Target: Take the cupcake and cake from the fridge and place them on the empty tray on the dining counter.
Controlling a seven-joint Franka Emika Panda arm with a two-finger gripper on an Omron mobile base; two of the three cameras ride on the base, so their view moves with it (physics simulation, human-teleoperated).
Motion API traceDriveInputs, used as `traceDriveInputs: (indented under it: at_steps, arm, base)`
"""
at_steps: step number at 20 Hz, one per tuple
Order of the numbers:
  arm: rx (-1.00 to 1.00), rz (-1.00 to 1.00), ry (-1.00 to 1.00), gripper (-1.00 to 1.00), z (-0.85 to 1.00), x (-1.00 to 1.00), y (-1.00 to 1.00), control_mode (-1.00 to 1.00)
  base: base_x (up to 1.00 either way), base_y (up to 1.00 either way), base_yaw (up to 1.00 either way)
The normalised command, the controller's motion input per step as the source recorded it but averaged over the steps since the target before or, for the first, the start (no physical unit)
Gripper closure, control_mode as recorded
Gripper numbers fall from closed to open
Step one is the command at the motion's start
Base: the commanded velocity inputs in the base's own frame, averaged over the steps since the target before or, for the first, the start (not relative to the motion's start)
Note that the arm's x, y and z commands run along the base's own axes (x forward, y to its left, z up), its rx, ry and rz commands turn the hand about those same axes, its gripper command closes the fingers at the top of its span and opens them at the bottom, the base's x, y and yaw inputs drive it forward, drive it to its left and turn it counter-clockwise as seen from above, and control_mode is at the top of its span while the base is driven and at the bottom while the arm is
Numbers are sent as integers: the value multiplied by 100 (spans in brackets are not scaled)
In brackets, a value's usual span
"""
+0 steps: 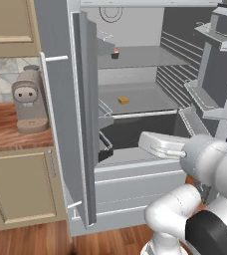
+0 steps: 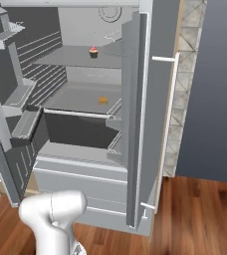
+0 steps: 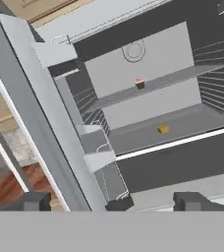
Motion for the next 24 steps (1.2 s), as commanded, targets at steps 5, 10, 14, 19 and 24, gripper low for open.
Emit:
traceDriveInputs:
  at_steps: [5,10,14,19,24]
  arm:
    - [9,28,63,-100,-19,100,-51,-100]
    - [-3,30,64,-100,-47,100,9,-100]
    - [-15,24,5,-100,-92,98,59,-100]
    - [-5,17,-4,-100,-44,66,41,-100]
    - [7,7,-22,-100,-7,14,11,-100]
  base:
    - [0,0,0]
    - [0,0,0]
    - [0,0,0]
    - [0,0,0]
    - [0,0,0]
